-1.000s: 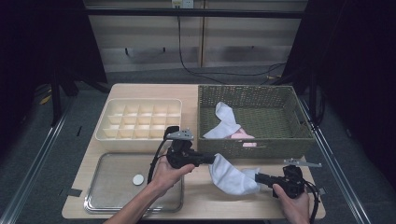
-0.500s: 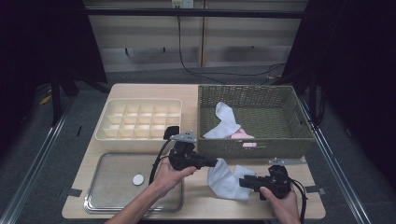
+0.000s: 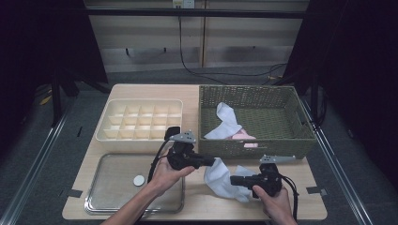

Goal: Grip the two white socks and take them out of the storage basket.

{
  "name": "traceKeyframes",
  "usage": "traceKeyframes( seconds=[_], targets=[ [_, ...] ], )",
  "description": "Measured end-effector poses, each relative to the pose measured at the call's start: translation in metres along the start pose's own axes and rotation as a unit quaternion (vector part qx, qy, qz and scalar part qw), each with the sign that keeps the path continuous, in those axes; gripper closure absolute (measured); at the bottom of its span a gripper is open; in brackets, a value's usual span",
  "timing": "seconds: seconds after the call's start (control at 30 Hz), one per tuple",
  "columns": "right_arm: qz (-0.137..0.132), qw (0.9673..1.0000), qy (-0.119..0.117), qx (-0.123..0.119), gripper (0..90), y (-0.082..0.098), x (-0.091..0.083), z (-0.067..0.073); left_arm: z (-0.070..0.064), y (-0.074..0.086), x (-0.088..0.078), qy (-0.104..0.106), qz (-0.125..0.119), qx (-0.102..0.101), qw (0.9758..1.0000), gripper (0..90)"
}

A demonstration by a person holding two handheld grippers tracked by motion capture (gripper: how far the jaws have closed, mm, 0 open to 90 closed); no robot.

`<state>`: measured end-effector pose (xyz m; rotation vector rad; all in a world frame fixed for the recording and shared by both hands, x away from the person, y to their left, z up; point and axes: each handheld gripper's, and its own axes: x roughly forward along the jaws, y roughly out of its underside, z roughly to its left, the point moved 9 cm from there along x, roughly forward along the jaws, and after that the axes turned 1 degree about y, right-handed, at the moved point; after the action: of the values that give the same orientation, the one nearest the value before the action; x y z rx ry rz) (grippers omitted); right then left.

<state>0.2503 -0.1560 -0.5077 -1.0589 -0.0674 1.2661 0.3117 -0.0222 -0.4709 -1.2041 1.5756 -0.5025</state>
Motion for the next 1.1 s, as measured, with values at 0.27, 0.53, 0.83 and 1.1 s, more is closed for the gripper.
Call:
traceKeyframes(
  seconds=[0.27,0.53,0.83,1.1],
  targets=[
    [0.023,0.9994,-0.024,-0.002,90.0,0.014,0.011,0.018,0.008,0.004,0.003,-0.01,-0.004,-0.014,0.9998,86.1],
    [0.075,0.9967,-0.032,-0.008,90.0,0.038,0.042,0.026,0.002,0.026,-0.016,-0.001,0.007,-0.025,0.9997,71.0],
    [0.133,0.9907,-0.016,-0.024,90.0,0.059,0.063,0.026,0.006,0.039,-0.019,0.0,0.018,-0.068,0.9975,47.7],
    [0.129,0.9911,-0.014,-0.029,89.7,0.06,0.065,0.027,-0.01,0.062,0.016,0.025,0.084,-0.079,0.993,48.0]
  ],
)
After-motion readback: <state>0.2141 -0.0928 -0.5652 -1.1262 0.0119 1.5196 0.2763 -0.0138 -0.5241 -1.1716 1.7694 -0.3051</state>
